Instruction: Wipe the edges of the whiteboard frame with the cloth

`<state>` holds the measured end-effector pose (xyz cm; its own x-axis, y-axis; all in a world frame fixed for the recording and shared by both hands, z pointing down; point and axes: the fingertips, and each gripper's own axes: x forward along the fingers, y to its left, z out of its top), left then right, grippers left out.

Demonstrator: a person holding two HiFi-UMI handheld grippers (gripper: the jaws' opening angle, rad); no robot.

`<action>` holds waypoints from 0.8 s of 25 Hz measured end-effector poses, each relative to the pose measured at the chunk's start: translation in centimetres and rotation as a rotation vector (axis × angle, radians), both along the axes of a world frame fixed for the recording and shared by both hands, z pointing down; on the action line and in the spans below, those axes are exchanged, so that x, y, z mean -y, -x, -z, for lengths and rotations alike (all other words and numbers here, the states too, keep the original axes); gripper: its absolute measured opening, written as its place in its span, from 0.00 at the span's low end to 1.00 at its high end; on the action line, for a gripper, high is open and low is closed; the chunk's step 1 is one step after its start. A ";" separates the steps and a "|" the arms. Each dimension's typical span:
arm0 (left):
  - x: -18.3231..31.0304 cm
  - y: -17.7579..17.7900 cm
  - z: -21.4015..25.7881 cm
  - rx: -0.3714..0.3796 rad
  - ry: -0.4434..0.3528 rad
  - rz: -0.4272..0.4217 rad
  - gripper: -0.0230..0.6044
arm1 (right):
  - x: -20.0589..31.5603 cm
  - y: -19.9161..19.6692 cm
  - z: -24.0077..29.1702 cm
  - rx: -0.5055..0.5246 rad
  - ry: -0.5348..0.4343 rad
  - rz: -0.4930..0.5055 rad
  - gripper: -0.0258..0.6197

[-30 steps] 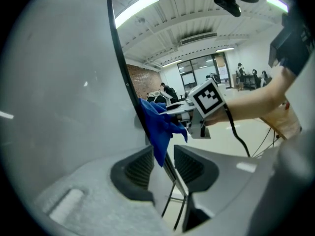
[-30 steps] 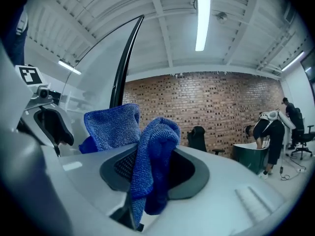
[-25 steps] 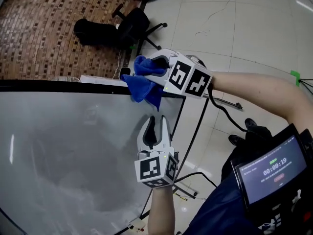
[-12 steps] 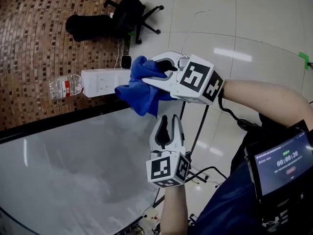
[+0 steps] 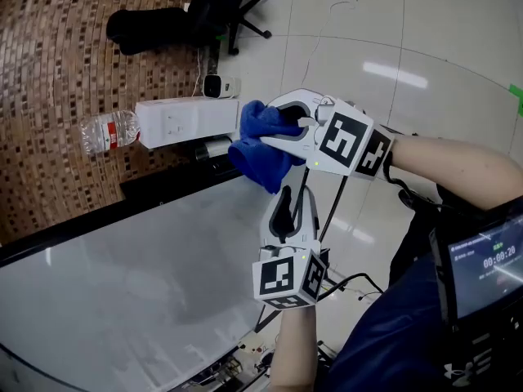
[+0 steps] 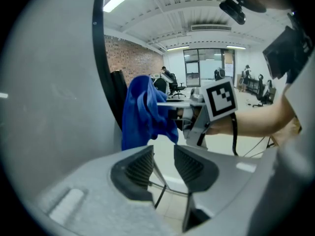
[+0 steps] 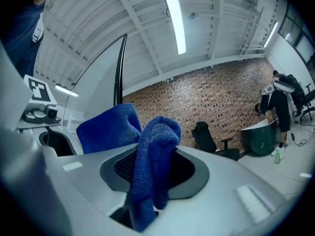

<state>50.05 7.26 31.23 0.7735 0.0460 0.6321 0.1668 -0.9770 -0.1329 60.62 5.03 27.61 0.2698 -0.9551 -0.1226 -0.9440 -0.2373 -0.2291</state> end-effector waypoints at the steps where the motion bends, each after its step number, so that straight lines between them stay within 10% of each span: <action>1: -0.2 0.0 -0.1 0.003 0.001 -0.005 0.24 | 0.3 0.4 -0.5 0.001 0.014 0.013 0.25; 9: -1.3 -0.3 -0.4 0.014 -0.015 -0.012 0.24 | 1.0 0.2 0.9 0.051 -0.086 0.032 0.26; 20: -1.0 1.0 -2.6 0.067 -0.005 -0.011 0.24 | 2.7 0.4 -5.0 0.125 0.023 0.073 0.25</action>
